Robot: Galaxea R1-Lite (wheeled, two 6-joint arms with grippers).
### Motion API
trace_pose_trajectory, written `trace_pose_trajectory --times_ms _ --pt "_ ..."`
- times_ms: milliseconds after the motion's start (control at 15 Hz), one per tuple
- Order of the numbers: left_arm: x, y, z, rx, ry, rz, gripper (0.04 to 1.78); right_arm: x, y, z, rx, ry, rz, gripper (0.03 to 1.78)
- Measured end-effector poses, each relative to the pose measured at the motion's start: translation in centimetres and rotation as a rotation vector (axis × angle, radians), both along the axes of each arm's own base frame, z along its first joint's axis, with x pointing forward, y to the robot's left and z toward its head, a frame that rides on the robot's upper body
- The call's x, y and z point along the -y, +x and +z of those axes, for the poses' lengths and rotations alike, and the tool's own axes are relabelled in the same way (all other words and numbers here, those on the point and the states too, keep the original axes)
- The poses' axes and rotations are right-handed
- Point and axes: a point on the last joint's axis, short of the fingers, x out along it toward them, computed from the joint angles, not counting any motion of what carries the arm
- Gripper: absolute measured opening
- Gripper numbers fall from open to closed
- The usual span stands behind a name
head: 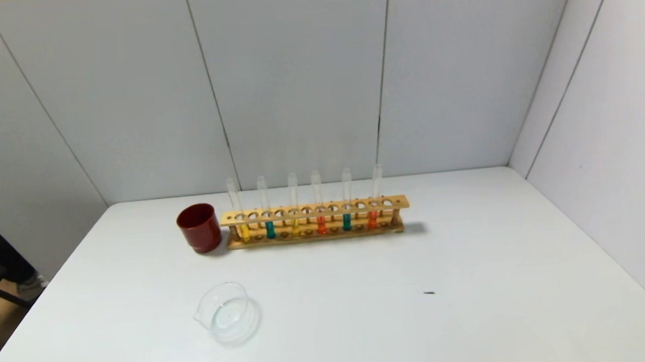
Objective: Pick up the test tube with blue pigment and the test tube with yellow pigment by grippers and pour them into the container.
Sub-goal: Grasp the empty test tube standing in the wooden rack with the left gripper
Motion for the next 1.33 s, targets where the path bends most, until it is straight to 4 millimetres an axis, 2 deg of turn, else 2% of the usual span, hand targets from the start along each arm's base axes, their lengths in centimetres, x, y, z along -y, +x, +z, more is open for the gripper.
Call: trace_pose_trajectory --times_ms 133,267,400,600,800,933,1133,1333 --pt "0.0 0.3 4.2 0.004 0.001 -0.018 1.74 0.0 0.0 0.0 0.000 0.000 0.000 1.75" --pt "0.0 1.8 8.1 -0.020 0.001 -0.029 1.74 0.0 0.0 0.0 0.000 0.000 0.000 1.75" --pt "0.1 4.5 11.0 -0.072 -0.002 -0.059 1.74 0.0 0.0 0.0 0.000 0.000 0.000 1.75" --pt "0.4 10.7 13.8 -0.135 -0.031 -0.136 1.74 0.0 0.0 0.0 0.000 0.000 0.000 1.75" --pt "0.6 17.3 14.1 -0.158 -0.048 -0.176 1.74 0.0 0.0 0.0 0.000 0.000 0.000 1.75" --pt "0.7 21.8 13.1 -0.175 -0.056 -0.205 1.74 0.0 0.0 0.0 0.000 0.000 0.000 1.75" --pt "1.0 26.4 10.9 -0.213 -0.083 -0.247 1.74 0.0 0.0 0.0 0.000 0.000 0.000 1.75" --pt "1.4 29.5 8.8 -0.243 -0.091 -0.260 1.74 0.0 0.0 0.0 0.000 0.000 0.000 1.75"
